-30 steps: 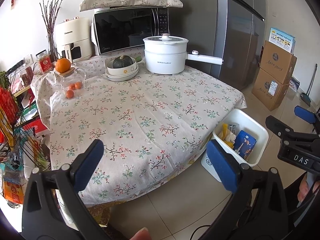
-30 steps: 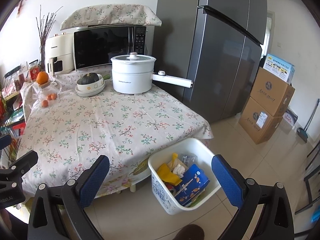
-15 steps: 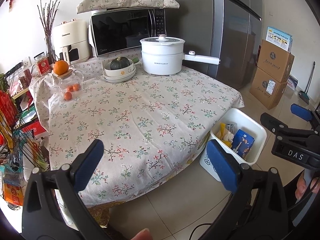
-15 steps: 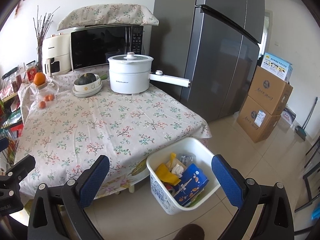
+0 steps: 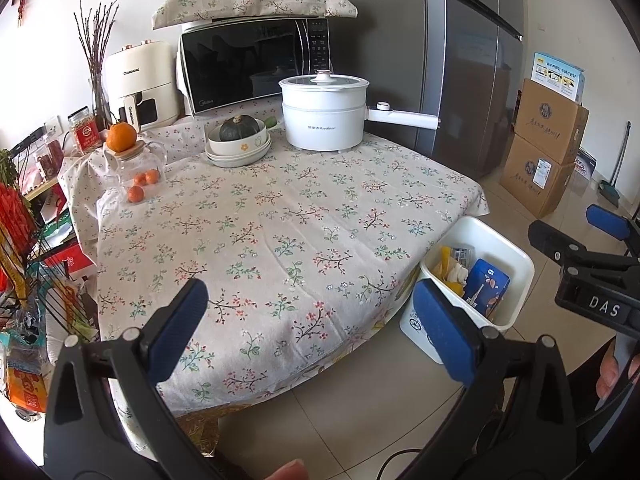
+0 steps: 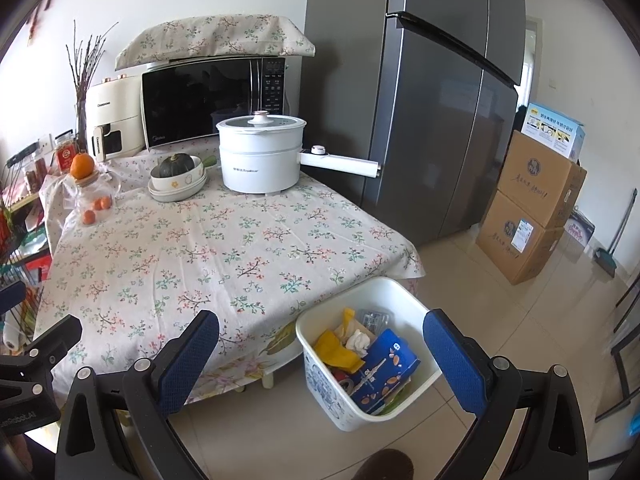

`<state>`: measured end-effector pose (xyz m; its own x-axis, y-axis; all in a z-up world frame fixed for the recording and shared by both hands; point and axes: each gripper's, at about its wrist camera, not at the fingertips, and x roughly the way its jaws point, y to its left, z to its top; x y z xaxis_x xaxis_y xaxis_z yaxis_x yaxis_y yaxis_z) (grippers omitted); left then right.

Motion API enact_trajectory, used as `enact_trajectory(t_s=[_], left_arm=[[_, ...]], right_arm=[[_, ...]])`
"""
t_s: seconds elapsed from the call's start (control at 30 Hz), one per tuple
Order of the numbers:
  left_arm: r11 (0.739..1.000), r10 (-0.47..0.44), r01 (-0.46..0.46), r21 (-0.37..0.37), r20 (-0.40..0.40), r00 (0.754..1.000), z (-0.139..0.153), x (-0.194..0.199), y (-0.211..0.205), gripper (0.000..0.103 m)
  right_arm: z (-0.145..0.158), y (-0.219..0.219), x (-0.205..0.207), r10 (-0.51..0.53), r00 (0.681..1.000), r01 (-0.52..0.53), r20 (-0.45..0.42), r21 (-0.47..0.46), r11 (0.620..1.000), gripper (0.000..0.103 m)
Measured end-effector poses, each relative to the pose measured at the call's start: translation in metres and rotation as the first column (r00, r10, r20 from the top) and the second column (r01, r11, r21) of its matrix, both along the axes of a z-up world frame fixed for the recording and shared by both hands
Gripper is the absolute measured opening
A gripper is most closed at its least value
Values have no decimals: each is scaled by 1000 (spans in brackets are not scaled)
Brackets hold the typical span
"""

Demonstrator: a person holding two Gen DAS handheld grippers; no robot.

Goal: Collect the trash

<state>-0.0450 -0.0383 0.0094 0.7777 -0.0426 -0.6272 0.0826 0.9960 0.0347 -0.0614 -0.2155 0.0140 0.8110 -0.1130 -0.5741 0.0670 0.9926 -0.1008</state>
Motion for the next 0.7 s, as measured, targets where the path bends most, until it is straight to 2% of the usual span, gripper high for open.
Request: enact_trajectory(t_s=[0.57, 0.7], left_arm=[[1000, -18, 18, -12, -8, 1000, 4, -1, -1, 102], [999, -5, 4, -51, -16, 1000, 10, 5, 9, 102]], right_arm=[[4, 4, 2, 12, 1000, -12, 0, 10, 1000, 103], [3, 15, 5, 35, 999, -35, 7, 4, 999, 103]])
